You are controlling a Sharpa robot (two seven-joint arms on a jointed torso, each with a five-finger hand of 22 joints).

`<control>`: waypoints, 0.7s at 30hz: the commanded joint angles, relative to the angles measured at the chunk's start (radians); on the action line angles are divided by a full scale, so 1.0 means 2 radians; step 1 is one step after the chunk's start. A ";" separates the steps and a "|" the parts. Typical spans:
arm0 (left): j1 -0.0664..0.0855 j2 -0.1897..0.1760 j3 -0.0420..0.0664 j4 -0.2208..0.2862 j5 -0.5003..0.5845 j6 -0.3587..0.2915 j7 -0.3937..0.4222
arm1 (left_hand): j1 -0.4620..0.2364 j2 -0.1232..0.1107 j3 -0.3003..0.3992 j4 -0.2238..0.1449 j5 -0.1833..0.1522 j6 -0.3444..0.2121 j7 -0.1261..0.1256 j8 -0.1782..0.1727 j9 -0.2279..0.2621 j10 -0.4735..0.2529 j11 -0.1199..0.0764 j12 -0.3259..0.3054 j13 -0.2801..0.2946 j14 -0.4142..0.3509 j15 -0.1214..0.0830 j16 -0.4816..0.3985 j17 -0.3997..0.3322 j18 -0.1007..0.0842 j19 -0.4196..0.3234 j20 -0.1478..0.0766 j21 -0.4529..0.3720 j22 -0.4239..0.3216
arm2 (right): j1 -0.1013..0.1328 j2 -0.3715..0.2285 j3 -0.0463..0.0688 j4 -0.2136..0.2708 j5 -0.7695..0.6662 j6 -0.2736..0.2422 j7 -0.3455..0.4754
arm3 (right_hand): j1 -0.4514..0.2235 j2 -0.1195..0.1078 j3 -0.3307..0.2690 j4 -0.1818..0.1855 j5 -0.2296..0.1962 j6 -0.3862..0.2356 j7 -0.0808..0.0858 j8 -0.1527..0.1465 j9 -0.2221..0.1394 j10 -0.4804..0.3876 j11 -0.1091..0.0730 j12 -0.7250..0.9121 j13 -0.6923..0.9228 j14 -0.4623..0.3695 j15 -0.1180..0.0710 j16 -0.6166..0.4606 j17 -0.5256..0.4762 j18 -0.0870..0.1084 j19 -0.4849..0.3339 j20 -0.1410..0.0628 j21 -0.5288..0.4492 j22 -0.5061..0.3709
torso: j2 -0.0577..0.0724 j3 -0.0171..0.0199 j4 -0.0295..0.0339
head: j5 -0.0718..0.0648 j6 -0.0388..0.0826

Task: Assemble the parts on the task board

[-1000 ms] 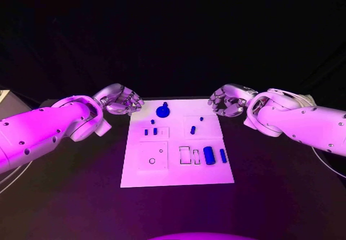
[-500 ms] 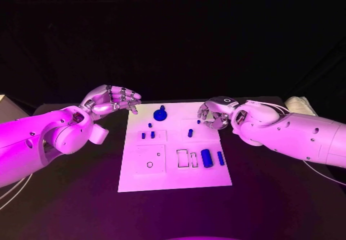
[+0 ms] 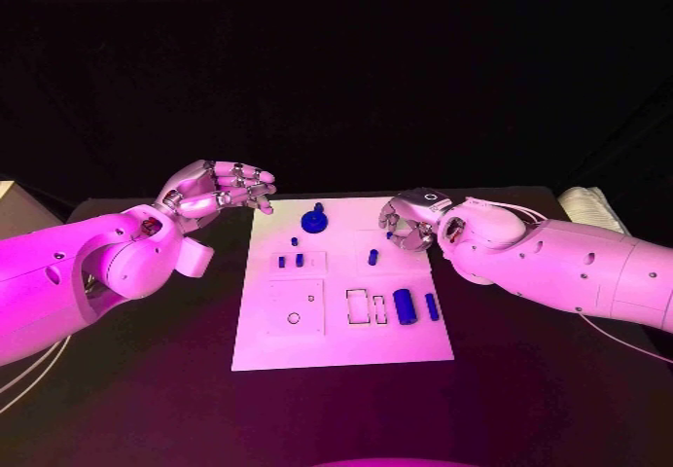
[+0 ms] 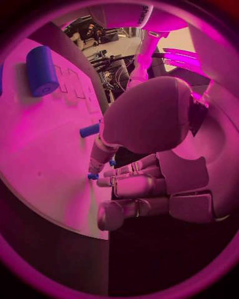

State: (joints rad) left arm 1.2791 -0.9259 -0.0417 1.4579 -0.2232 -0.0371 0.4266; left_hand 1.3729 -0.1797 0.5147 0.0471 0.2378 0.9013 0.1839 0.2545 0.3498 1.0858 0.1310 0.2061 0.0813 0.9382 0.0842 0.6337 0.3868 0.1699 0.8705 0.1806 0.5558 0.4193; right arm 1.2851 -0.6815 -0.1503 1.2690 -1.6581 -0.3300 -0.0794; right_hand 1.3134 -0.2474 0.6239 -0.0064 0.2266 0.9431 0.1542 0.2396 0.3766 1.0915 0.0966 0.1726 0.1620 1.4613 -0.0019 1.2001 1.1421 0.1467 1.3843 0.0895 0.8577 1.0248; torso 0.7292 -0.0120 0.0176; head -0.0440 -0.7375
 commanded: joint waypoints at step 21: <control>0.000 -0.002 0.000 0.003 0.010 0.007 -0.001 | 0.004 -0.003 -0.003 0.002 0.000 -0.001 0.003 -0.005 0.000 -0.003 0.003 -0.007 -0.002 0.003 0.001 -0.008 0.002 0.005 0.004 0.002 -0.007 -0.004 | -0.003 0.013 -0.002 -0.012 -0.029 0.033 -0.025 | 0.000 0.014 0.003 -0.002 -0.007 0.037 -0.009 0.013 0.005 0.035 -0.012 0.003 -0.006 0.017 -0.005 0.018 0.011 -0.010 0.004 -0.001 0.015 0.015 | 0.000 0.0000 -0.0012 | 0.004 -0.007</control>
State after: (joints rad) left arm 1.2789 -0.9295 -0.0418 1.4609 -0.2094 -0.0373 0.4224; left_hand 1.3730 -0.1797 0.5119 0.0499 0.2378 0.9012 0.1838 0.2488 0.3495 1.0816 0.1348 0.1967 0.0793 0.9382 0.0842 0.6232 0.3889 0.1698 0.8741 0.1842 0.5478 0.4125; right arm 1.2824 -0.6563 -0.1523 1.2460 -1.6981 -0.2958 -0.1206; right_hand 1.3122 -0.2302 0.6294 -0.0068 0.2168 1.0099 0.1372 0.2593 0.3849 1.1566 0.0722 0.1730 0.1494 1.4650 -0.0056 1.2305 1.1630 0.1468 1.3842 0.0896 0.8831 1.0547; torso 0.7294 -0.0117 0.0152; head -0.0378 -0.7508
